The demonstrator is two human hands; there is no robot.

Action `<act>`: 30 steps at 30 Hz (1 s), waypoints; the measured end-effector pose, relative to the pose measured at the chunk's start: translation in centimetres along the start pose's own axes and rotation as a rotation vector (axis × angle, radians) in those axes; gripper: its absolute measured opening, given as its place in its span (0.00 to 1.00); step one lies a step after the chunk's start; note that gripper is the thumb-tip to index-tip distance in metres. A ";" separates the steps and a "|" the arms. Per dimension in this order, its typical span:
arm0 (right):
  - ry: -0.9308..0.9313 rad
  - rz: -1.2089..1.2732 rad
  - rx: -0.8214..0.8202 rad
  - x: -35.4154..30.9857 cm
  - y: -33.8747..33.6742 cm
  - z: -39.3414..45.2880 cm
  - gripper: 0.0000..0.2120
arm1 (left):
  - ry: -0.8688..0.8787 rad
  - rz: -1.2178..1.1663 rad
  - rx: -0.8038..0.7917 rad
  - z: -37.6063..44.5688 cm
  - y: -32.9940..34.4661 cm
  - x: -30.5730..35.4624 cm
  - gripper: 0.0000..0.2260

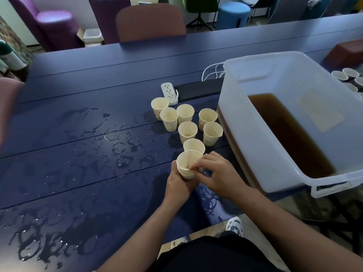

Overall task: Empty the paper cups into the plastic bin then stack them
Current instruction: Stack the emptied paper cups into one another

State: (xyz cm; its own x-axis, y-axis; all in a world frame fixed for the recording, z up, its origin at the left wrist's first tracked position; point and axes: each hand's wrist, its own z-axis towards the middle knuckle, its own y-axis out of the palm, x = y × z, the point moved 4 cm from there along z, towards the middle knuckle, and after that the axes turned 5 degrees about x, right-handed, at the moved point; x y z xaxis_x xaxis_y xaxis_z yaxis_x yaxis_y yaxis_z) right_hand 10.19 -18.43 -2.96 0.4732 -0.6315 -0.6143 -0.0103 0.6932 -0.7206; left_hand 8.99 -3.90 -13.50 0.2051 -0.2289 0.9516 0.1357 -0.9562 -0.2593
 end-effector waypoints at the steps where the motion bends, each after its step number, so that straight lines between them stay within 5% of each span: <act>1: 0.024 -0.002 -0.033 0.3 0.4 -0.1 0.08 | -0.002 -0.004 -0.006 0.1 0.0 0.2 0.26; 5: 0.113 0.102 -0.069 0.6 0.7 -0.2 0.09 | -0.026 0.015 0.002 -0.1 -0.4 -0.1 0.27; 10: 0.272 0.149 0.198 1.7 -0.2 2.1 0.05 | -0.114 0.025 0.008 -0.6 -0.8 -0.1 0.28; 17: 0.435 -0.159 -0.171 6.4 3.4 3.1 0.13 | -0.139 0.051 -0.002 -1.0 -1.3 -0.3 0.26; 24: 0.404 -0.036 0.107 5.2 1.8 2.7 0.12 | -0.159 0.030 -0.003 -0.8 -2.0 -1.0 0.27; 30: 0.189 0.061 0.347 1.3 -2.4 3.5 0.11 | -0.170 0.035 -0.031 -0.6 -1.4 -0.6 0.24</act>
State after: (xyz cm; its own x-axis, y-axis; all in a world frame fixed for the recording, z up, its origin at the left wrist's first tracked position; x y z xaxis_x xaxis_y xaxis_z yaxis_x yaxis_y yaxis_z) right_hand 13.89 -19.76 -0.93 0.3099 -0.6162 -0.7241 0.2807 0.7869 -0.5495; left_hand 8.10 -2.57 -13.60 0.3708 -0.2308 0.8996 0.0962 -0.9539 -0.2844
